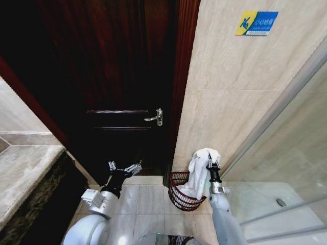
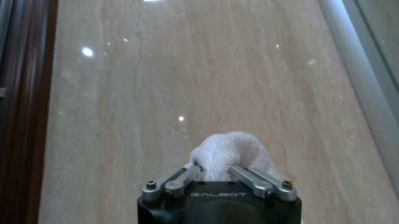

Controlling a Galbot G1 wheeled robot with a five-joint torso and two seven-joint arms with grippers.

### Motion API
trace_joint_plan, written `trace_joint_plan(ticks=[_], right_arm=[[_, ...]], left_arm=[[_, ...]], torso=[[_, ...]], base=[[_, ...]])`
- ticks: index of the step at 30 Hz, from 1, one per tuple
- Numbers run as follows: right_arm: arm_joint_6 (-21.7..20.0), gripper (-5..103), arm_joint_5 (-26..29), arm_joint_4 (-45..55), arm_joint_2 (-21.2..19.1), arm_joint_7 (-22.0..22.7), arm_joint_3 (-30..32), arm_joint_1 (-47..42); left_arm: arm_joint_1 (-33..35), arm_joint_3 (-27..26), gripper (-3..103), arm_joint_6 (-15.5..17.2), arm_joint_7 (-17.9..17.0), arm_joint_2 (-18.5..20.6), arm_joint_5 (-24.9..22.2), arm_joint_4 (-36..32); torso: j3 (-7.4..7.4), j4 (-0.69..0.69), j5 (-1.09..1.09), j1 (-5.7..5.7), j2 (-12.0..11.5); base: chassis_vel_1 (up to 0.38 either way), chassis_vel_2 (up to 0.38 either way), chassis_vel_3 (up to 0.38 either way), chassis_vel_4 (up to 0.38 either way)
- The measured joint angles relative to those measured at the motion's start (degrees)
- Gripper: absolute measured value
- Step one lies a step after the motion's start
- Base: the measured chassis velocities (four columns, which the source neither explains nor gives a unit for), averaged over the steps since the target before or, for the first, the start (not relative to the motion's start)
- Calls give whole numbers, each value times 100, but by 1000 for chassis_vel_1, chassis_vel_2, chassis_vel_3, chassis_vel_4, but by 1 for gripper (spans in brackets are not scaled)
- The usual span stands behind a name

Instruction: Discard the used towel into the hamper.

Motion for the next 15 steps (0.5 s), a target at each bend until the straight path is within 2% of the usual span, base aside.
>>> trace_joint_plan(ticks=[12, 15], right_arm=[[0, 8, 79, -119, 94, 45, 37, -165], [0, 8, -3, -455, 98, 2, -20, -108]], left_arm=[[0, 0, 100, 0, 0, 0, 0, 0], [-1, 0, 100, 0, 0, 0, 0, 0]], torso=[[1, -1, 0, 0, 0], [1, 0, 1, 0, 0]], base=[[0, 0, 0, 0], [0, 0, 0, 0]])
